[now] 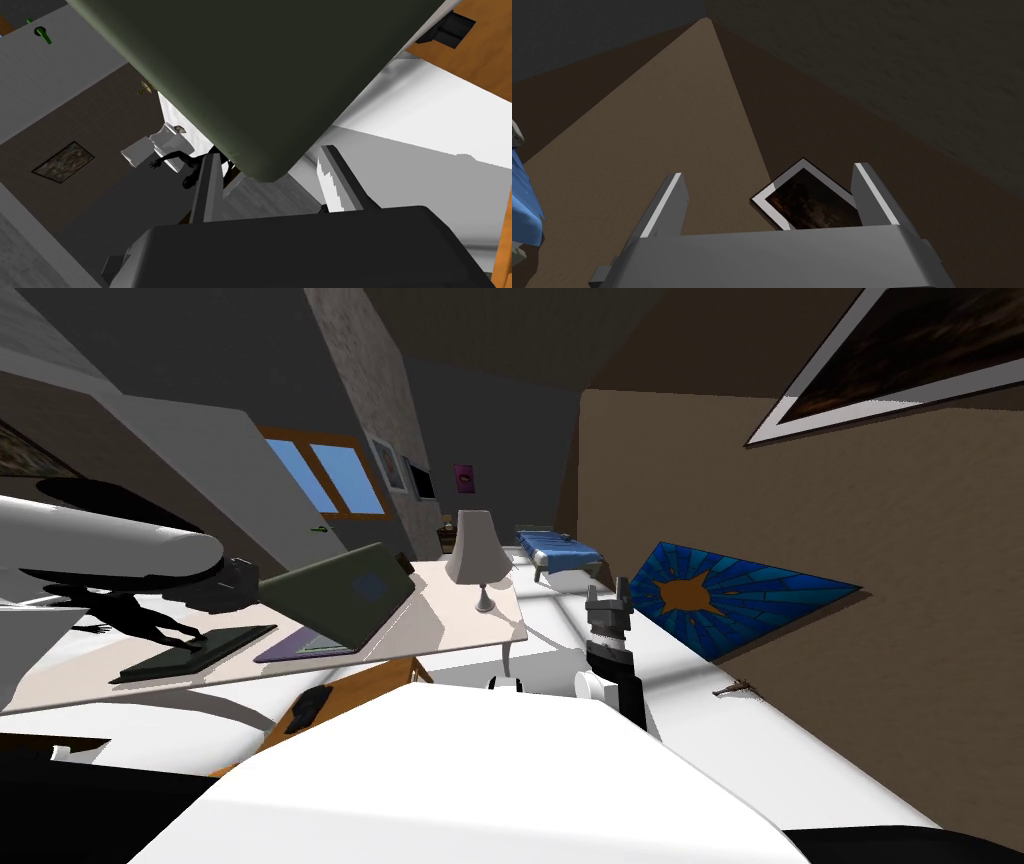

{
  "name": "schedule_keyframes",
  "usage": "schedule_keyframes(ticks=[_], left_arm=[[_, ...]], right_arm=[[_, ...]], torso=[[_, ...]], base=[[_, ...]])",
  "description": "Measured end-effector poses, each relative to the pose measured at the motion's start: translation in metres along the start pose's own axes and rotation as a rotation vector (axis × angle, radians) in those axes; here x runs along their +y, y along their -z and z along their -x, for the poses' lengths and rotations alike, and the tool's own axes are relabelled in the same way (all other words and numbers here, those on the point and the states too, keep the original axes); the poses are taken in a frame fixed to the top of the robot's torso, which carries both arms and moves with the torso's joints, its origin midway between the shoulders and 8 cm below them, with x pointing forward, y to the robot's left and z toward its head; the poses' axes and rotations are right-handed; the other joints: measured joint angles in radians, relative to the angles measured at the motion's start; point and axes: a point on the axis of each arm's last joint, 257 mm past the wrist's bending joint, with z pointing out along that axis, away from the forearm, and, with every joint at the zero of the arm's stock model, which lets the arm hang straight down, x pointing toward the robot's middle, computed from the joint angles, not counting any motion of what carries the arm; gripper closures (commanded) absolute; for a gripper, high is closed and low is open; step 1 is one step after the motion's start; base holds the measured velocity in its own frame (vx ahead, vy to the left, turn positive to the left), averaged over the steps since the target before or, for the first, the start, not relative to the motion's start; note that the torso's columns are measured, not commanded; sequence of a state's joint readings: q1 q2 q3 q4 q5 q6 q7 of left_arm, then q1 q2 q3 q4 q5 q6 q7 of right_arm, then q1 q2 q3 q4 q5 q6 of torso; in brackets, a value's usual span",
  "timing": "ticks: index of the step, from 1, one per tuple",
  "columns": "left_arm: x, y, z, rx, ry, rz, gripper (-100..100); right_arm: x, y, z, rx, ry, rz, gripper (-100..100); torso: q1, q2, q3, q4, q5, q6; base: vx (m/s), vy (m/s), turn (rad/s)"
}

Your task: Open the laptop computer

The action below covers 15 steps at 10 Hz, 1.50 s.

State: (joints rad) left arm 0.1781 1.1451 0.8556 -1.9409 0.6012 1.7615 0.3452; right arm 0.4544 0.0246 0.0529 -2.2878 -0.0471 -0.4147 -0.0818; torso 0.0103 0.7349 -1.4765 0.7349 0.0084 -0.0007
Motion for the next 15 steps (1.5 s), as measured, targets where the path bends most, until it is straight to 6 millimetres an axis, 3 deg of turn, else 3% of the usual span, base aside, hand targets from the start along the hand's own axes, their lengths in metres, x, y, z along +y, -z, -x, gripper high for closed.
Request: schedule_keyframes(ticks=[4,9,13,15], left_arm=[[0.007,0.008,-0.009,0.058,0.039,0.046,100],[0.026,-0.004,-0.027,0.170,0.131,0.133,100],[0.044,-0.011,-0.042,0.262,0.202,0.207,100],[0.044,-0.011,-0.043,0.268,0.204,0.209,100]], right_arm=[[0.000,0.000,0.000,0.000,0.000,0.000,0],[0.000,0.000,0.000,0.000,0.000,0.000,0],[0.000,0.000,0.000,0.000,0.000,0.000,0],[0.000,0.000,0.000,0.000,0.000,0.000,0]], torso=[[-0.012,0.000,0.000,0.000,-0.004,0.002],[-0.008,-0.002,0.000,-0.002,0.001,0.004],[-0.010,-0.012,-0.006,-0.007,0.004,0.011],[-0.004,-0.011,-0.005,-0.008,0.006,0.009]], base=[[-0.025,0.114,-0.003],[-0.030,0.118,-0.013],[-0.014,0.001,-0.046],[0.005,-0.001,0.017]])
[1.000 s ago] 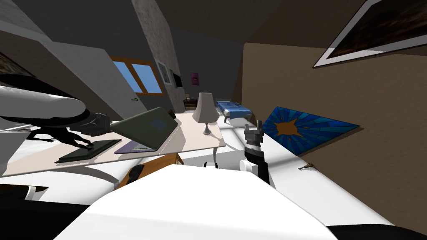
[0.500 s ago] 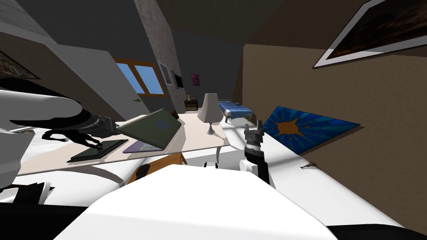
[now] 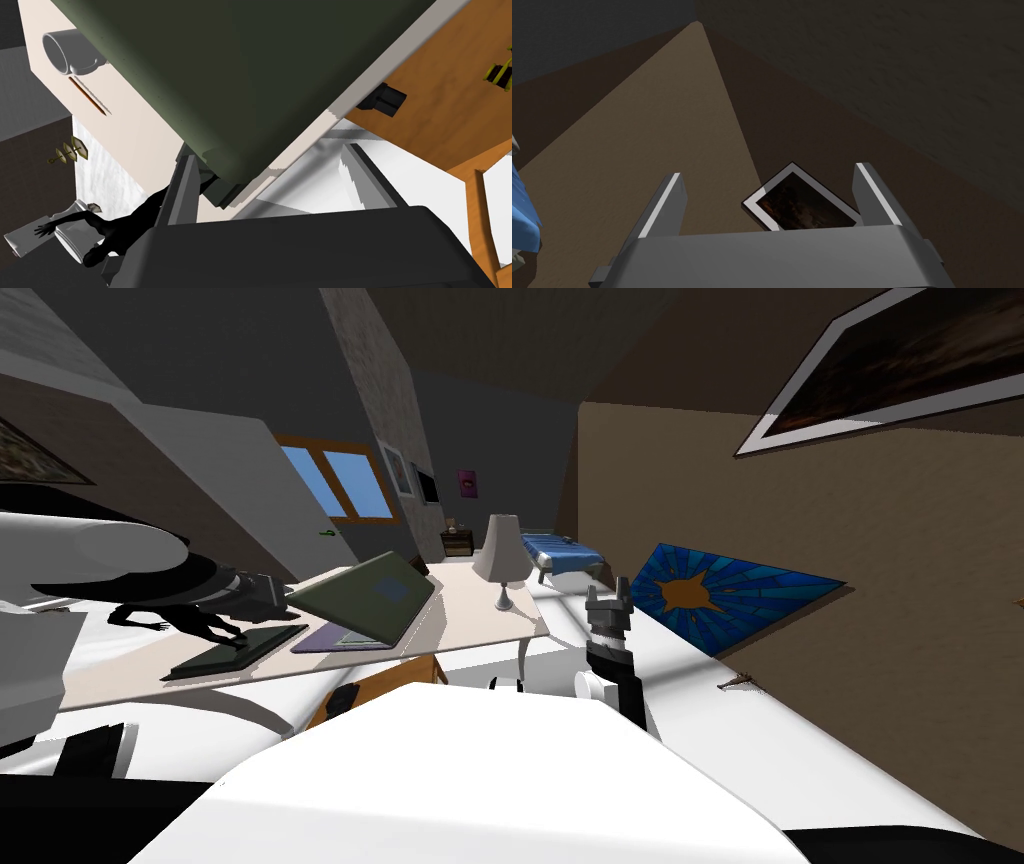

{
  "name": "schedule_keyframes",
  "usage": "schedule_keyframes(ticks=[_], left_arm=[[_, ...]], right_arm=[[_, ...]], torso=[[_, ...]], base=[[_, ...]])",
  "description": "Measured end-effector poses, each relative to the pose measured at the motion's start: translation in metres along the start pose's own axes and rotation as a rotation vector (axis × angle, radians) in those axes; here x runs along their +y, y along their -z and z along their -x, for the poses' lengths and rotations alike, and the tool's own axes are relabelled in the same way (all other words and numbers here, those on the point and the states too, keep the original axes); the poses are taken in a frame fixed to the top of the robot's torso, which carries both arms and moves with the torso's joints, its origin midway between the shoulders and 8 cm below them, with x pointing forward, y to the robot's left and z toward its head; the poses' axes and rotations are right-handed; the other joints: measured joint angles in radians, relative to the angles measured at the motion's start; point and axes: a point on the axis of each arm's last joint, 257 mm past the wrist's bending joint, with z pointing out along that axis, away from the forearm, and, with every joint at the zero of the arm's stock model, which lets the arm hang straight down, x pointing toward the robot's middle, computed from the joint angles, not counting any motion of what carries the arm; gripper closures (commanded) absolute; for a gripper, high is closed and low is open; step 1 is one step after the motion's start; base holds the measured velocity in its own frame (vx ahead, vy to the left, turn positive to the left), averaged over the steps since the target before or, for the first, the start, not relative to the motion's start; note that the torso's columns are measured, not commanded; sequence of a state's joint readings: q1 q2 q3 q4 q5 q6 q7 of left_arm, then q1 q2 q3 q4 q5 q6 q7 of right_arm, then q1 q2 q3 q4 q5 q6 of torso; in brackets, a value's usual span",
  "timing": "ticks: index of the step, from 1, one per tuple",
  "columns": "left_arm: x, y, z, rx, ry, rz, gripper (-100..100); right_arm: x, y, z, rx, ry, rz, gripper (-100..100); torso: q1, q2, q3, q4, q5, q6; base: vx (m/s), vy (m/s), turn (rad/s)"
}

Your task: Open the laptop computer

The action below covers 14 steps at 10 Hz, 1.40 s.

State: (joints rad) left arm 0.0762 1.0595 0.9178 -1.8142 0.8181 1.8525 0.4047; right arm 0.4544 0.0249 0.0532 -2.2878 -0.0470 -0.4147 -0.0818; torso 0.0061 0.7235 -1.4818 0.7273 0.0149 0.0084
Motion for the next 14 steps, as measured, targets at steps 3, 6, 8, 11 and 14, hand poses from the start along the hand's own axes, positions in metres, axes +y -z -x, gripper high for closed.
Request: schedule_keyframes(ticks=[3,6,8,11,14], left_arm=[[-0.0019,0.0015,-0.0007,0.002,-0.001,-0.003,100],[-0.0032,0.0022,0.0002,0.001,-0.001,-0.001,100],[-0.0029,-0.0003,0.0018,0.014,0.023,0.007,100],[-0.0038,0.0002,0.0018,0.017,0.026,0.009,100],[-0.0022,0.0014,-0.0006,0.017,0.027,0.007,100]], right_arm=[[0.0000,0.0000,0.0000,0.000,0.000,0.000,0],[0.0000,0.0000,0.0000,0.000,0.000,0.000,0],[0.0000,0.0000,0.0000,0.000,0.000,0.000,0],[0.0000,0.0000,0.0000,0.000,0.000,0.000,0],[0.0000,0.0000,0.0000,0.000,0.000,0.000,0]], torso=[[0.004,0.003,0.002,0.001,0.002,-0.002],[0.001,0.003,0.002,0.001,0.001,-0.001],[0.001,0.000,0.000,0.000,0.001,0.002],[0.002,0.001,0.001,0.000,0.001,-0.001],[0.002,0.000,0.001,-0.001,0.002,0.001]], base=[[0.002,-0.001,0.007],[-0.010,0.003,-0.034],[-0.016,0.005,-0.051],[0.006,-0.002,0.020],[-0.006,0.002,-0.019]])
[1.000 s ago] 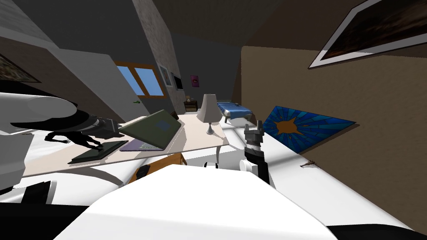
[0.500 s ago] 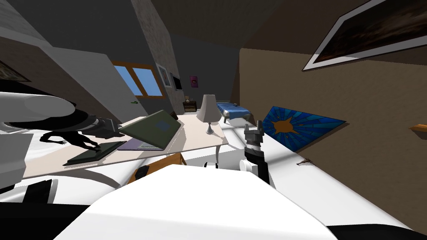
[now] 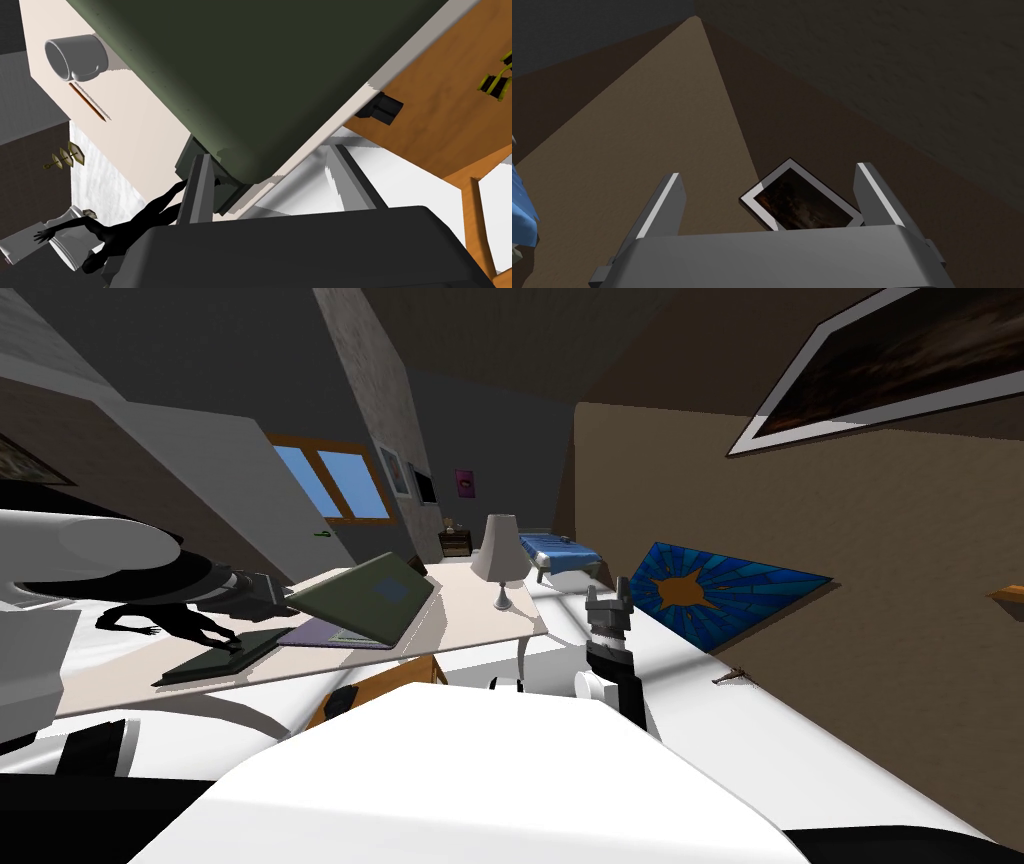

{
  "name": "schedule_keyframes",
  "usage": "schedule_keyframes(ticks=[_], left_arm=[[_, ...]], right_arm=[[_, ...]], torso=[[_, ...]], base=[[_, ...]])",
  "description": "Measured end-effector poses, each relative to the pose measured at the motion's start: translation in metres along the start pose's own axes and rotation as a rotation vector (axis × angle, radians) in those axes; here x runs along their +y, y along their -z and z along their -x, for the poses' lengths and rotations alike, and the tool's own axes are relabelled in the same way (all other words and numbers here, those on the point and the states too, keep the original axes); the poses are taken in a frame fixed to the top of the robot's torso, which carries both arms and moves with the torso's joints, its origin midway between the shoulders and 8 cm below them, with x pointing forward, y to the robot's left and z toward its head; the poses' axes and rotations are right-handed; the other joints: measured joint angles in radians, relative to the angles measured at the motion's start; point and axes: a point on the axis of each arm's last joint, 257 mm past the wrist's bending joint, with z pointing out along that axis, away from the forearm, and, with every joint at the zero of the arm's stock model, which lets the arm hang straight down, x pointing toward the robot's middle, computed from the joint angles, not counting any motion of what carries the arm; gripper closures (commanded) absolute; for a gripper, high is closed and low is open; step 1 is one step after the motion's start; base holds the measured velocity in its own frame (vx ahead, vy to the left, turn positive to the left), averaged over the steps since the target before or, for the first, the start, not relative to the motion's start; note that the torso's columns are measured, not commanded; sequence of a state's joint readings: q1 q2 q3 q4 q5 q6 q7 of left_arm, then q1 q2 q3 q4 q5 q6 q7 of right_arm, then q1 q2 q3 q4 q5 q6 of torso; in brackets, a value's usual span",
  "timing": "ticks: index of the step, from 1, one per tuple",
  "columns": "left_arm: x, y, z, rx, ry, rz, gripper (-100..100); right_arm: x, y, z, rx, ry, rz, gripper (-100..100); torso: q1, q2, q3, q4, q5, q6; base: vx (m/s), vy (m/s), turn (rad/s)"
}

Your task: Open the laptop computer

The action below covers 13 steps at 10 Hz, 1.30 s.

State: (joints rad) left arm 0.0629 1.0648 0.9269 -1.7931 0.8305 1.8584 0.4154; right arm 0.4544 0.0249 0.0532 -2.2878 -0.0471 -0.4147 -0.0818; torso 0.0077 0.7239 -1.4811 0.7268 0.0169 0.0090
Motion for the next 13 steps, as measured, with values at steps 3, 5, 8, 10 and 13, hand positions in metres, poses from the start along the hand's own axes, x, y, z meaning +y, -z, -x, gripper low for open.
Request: schedule_keyframes(ticks=[3,5,8,10,13], left_arm=[[-0.001,-0.002,0.004,0.000,0.010,0.005,100],[0.000,-0.005,0.005,0.001,0.019,0.009,100],[0.002,-0.005,0.006,0.002,0.023,0.015,100],[-0.004,0.000,0.007,-0.004,0.024,0.011,-100],[-0.014,0.022,0.009,-0.018,0.036,0.003,-100]], right_arm=[[0.000,0.000,0.000,0.000,0.000,0.000,0],[0.000,0.000,0.000,0.000,0.000,0.000,0],[0.000,0.000,0.000,0.000,0.000,0.000,0],[0.000,0.000,0.000,0.000,0.000,0.000,0],[0.000,0.000,0.000,0.000,0.000,0.000,0]], torso=[[0.001,0.001,0.000,0.000,0.000,0.002],[0.001,-0.003,-0.002,-0.001,0.001,0.002],[0.001,-0.002,-0.001,-0.001,0.001,0.001],[-0.001,0.003,-0.001,0.004,-0.008,-0.003],[-0.010,0.015,0.006,0.012,-0.018,-0.008]], base=[[-0.015,0.004,-0.049],[-0.007,0.002,-0.024],[0.004,-0.001,0.013],[-0.029,0.000,-0.052],[-0.018,0.008,-0.045]])
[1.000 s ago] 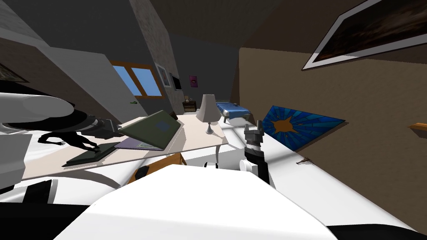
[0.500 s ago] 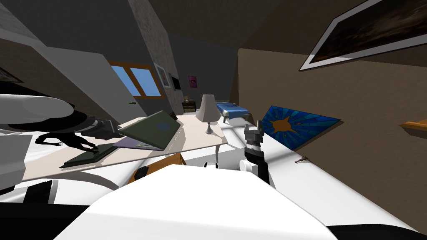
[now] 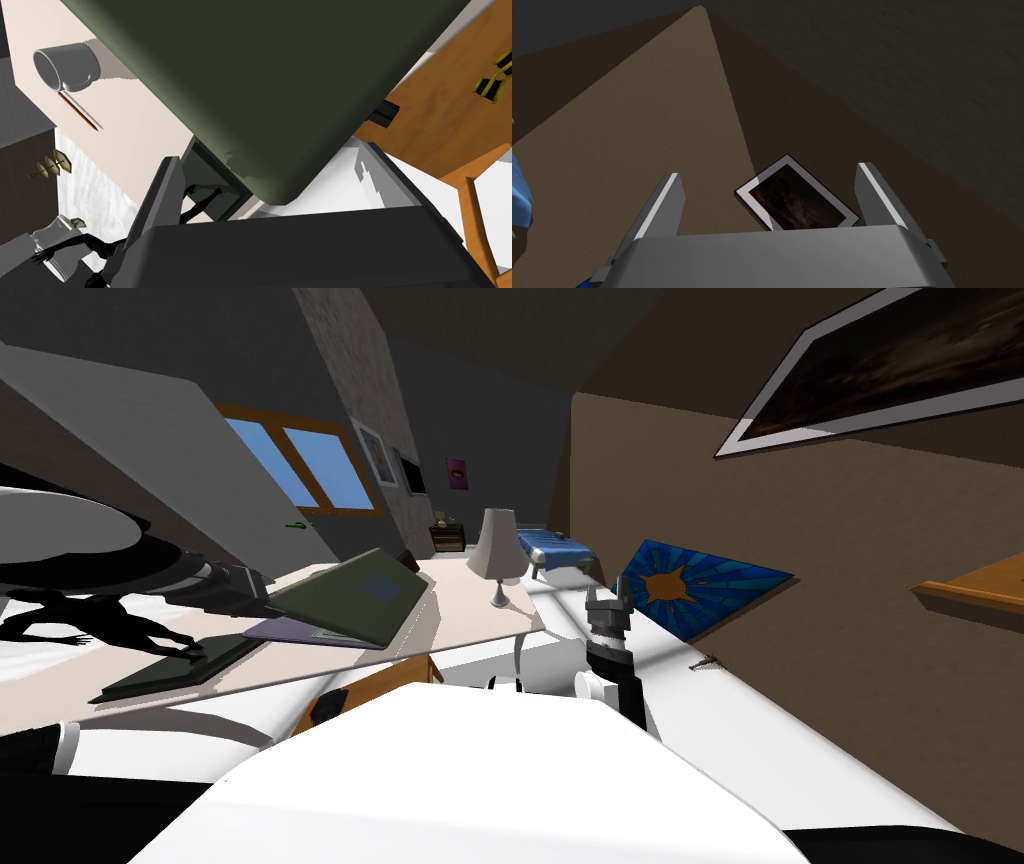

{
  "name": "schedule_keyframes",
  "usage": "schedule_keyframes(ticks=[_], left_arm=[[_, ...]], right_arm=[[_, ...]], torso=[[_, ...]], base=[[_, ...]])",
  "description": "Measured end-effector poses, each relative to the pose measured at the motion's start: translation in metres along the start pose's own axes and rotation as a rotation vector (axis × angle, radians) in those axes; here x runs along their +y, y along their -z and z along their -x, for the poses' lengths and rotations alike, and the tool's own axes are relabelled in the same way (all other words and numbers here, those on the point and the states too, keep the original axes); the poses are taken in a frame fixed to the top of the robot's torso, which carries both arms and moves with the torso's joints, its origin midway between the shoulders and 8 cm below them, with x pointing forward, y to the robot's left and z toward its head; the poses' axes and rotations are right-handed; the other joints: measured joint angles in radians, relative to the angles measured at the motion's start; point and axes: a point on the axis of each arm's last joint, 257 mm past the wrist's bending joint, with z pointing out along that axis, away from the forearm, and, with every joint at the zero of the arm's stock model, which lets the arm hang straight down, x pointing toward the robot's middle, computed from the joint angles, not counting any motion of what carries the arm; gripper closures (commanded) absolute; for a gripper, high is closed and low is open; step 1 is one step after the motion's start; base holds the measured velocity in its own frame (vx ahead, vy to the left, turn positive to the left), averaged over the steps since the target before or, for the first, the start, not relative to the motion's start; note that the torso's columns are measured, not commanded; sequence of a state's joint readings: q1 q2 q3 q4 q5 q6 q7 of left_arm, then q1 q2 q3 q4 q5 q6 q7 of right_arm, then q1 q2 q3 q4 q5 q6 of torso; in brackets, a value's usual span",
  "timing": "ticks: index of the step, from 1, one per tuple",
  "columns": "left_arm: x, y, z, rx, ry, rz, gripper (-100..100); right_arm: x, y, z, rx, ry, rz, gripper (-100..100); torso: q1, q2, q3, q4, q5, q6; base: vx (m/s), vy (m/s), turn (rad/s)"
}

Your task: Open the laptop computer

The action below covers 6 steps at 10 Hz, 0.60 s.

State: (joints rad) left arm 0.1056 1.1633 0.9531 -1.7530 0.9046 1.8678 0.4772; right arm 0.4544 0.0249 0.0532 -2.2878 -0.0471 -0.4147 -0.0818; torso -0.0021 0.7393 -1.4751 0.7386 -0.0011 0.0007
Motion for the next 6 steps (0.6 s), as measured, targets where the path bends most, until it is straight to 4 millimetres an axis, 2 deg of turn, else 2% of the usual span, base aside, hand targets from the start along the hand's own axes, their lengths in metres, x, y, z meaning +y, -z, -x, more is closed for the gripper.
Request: schedule_keyframes(ticks=[5,6], left_arm=[[-0.017,0.033,-0.003,-0.020,0.013,-0.013,-100],[-0.017,0.034,-0.003,-0.020,0.015,-0.013,0]], right_arm=[[0.000,0.000,0.000,0.000,0.000,0.000,0],[0.000,0.000,0.000,0.000,0.000,0.000,0]], torso=[[0.002,-0.001,-0.001,-0.001,0.001,-0.001],[0.002,-0.002,-0.001,-0.001,0.002,-0.001]], base=[[-0.023,0.002,-0.028],[0.000,0.000,0.000]])
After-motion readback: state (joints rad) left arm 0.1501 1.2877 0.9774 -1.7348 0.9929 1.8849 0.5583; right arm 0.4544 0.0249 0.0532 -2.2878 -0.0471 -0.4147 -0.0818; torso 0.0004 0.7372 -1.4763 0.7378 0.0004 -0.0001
